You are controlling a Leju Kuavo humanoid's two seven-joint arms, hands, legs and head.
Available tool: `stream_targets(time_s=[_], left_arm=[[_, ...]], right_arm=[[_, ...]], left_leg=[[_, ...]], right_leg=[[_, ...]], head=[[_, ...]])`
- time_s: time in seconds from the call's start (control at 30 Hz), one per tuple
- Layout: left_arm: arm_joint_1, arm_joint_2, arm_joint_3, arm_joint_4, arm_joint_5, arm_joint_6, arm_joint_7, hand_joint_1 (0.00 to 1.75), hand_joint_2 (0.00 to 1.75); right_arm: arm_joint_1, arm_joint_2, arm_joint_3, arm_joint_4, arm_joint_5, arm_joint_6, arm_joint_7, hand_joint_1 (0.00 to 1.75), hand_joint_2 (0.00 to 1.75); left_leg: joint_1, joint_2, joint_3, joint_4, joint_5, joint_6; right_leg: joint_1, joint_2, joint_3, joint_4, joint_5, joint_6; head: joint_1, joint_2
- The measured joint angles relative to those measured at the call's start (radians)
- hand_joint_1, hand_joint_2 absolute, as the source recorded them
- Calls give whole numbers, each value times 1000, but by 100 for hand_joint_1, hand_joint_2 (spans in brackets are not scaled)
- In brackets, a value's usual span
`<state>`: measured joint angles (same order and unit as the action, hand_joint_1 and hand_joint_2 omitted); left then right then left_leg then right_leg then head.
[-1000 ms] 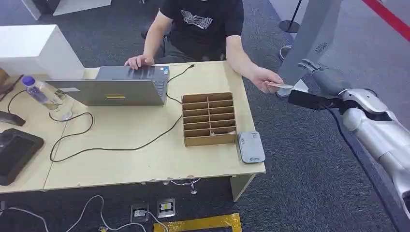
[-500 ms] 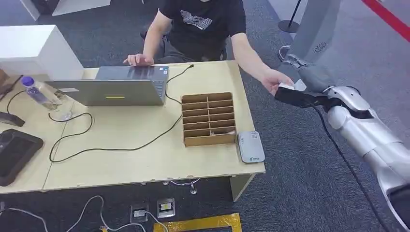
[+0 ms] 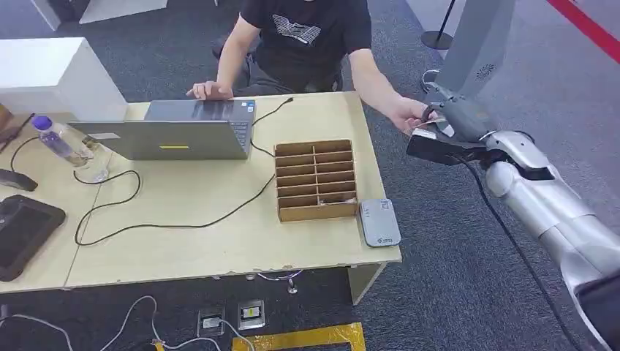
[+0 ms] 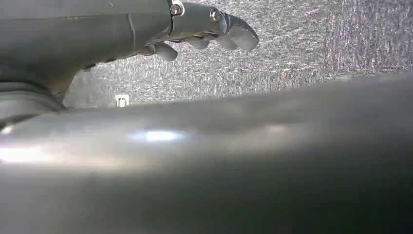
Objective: Pass the card to the sensor for recognition and then transmit it.
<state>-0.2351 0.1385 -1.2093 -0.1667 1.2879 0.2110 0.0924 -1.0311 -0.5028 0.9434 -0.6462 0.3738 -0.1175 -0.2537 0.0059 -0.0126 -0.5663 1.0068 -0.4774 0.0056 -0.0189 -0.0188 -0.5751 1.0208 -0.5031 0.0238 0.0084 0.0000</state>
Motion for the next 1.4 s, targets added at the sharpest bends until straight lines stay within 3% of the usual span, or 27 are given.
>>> stream_targets(time_s=[0.7, 0.87, 1.1, 1.4], left_arm=[[4, -4, 0, 0, 53, 33, 6, 0, 0], [8, 6, 4, -9, 74, -32, -60, 0, 0], [8, 27, 11, -32, 82, -41, -73, 0, 0], [9, 26, 33, -37, 95, -44, -78, 0, 0]], right_arm=[[121, 9, -42, 14, -45, -85, -5, 175, 175], [205, -3, -68, 14, -55, -138, 19, 175, 175], [276, -10, -112, 3, -26, -129, 37, 175, 175], [358, 27, -133, -14, -10, -96, 51, 175, 175]], left_leg=[[0, 0, 0, 0, 0, 0], [0, -1, 0, 0, 0, 0], [0, 5, 1, 0, -1, -1], [0, 4, 1, 0, -1, -1]], right_leg=[[0, 0, 0, 0, 0, 0], [0, -2, 0, 0, 0, 0], [0, 3, 0, 0, 0, 0], [0, 2, 0, 0, 0, 0]], head=[[0, 0], [0, 0], [0, 0], [0, 0]])
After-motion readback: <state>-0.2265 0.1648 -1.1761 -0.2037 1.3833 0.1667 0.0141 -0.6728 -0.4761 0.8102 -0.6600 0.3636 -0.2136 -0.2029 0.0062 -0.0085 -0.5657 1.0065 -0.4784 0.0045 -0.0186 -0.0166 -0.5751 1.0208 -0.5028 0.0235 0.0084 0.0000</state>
